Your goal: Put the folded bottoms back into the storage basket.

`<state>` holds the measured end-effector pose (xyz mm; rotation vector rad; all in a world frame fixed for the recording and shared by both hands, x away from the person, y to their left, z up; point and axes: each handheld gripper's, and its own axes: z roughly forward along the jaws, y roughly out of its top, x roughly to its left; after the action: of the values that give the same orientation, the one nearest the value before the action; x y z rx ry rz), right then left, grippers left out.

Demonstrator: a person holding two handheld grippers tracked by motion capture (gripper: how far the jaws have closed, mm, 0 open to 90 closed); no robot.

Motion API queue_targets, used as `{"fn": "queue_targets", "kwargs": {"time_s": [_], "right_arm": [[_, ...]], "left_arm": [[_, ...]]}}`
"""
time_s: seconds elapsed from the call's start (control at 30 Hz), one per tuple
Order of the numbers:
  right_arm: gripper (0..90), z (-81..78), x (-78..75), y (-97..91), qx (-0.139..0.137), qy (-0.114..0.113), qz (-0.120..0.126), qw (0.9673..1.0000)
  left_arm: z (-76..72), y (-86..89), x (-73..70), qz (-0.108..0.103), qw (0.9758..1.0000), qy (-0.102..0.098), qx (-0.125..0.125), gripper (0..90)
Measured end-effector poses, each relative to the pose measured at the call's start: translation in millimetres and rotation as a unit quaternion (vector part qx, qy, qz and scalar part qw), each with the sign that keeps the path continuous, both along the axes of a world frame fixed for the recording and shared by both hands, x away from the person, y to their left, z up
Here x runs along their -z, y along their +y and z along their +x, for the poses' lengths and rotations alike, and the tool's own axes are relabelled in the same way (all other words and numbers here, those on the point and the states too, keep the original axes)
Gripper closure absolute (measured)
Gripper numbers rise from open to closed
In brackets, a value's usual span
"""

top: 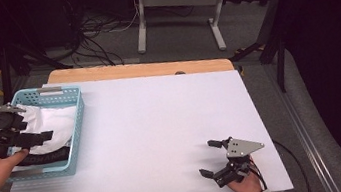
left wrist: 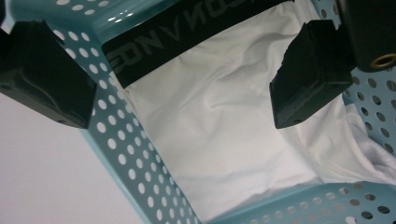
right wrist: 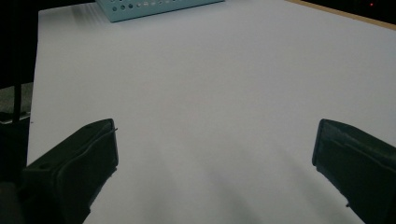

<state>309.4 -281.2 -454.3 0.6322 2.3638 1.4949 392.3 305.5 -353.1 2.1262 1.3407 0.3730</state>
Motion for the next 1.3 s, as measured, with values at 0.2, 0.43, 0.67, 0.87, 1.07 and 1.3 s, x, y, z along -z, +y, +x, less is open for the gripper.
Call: {"fn": "queue_targets", "kwargs": {"time_s": [0.2,0.43,0.67,0.87,1.07,1.3], "right_arm": [[0.9,0.0,0.0,0.1,-0.001,0.000,0.000,1.0000],[1.0,0.0,0.0,0.0,-0.001,0.000,0.000,1.0000],[1.0,0.0,0.0,0.0,-0.001,0.000,0.001,1.0000],[1.0,-0.1,0.0,0.0,-0.002,0.000,0.000,1.0000],[0.9,-0.3,-0.3,-0.3,-0.001,-0.001,0.001,1.0000],[1.0,-0.2,-0.3,-0.4,-0.002,0.000,0.003,1.0000]], "left_arm": [[-4.2,-6.7,-4.0,-0.003,0.9999,-0.007,0.009,2.3],[-9.1,-14.4,-8.4,-0.021,0.9994,-0.020,0.022,2.3],[-16.3,-25.4,-15.2,-0.051,0.9968,-0.048,0.039,2.3],[-22.1,-37.8,-18.0,-0.080,0.9927,-0.061,0.066,2.0],[-30.1,-58.1,-16.4,-0.122,0.9824,-0.095,0.105,1.4],[-35.9,-82.4,-9.3,-0.137,0.9737,-0.108,0.147,2.2]]}}
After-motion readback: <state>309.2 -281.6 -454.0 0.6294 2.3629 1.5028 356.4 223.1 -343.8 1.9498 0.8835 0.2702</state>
